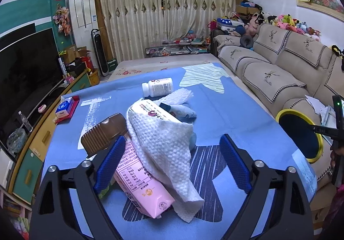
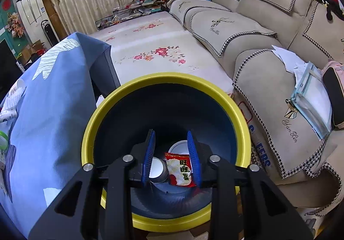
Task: Collect trash
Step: 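Carry the wrapper to the yellow bin and release it, then grasp the white tissue with the left gripper and lift it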
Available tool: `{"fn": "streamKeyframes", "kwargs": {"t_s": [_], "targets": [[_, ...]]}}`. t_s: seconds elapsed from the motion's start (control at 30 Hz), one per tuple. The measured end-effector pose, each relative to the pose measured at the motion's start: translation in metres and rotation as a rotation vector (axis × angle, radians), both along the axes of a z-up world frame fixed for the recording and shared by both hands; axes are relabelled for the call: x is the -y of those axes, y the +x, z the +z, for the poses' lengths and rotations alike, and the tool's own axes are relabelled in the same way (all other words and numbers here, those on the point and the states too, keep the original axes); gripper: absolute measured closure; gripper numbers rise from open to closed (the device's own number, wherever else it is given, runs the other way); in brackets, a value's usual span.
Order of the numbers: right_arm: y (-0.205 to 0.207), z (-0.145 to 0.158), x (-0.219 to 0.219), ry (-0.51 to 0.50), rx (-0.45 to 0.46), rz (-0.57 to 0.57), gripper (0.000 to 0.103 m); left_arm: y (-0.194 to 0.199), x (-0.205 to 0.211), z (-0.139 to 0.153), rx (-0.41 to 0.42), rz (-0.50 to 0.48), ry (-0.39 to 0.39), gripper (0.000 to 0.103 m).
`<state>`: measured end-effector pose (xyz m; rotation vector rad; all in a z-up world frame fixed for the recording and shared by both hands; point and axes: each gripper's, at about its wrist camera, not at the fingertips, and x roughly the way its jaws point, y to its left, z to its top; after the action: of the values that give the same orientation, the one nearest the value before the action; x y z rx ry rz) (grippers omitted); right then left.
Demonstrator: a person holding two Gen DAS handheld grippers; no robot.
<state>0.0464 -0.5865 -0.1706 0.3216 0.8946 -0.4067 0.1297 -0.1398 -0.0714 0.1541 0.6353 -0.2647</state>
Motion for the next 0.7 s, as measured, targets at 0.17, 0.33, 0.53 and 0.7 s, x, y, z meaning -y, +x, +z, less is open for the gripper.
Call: {"fn": "streamKeyframes", "kwargs": {"t_s": [0.17,0.33,0.53,0.7], "targets": [[0.002,-0.001,-0.002,0.011,0.003,0.012,0.073,0.006,-0.002,-0.003,-0.016,-0.007,0.006,0.025],[0.003,-0.001,-0.003,0.019,0.009,0.021,0.073,0.011,-0.005,-0.011,-0.051,-0.024,0.013,0.040],[0.003,-0.001,-0.004,0.028,0.012,0.032,0.073,0.013,-0.010,-0.023,-0.094,-0.026,0.021,0.075],[0.006,0.000,-0.006,0.037,0.017,0.046,0.073,0.006,-0.009,-0.021,-0.093,-0.088,0.012,0.099]]}}
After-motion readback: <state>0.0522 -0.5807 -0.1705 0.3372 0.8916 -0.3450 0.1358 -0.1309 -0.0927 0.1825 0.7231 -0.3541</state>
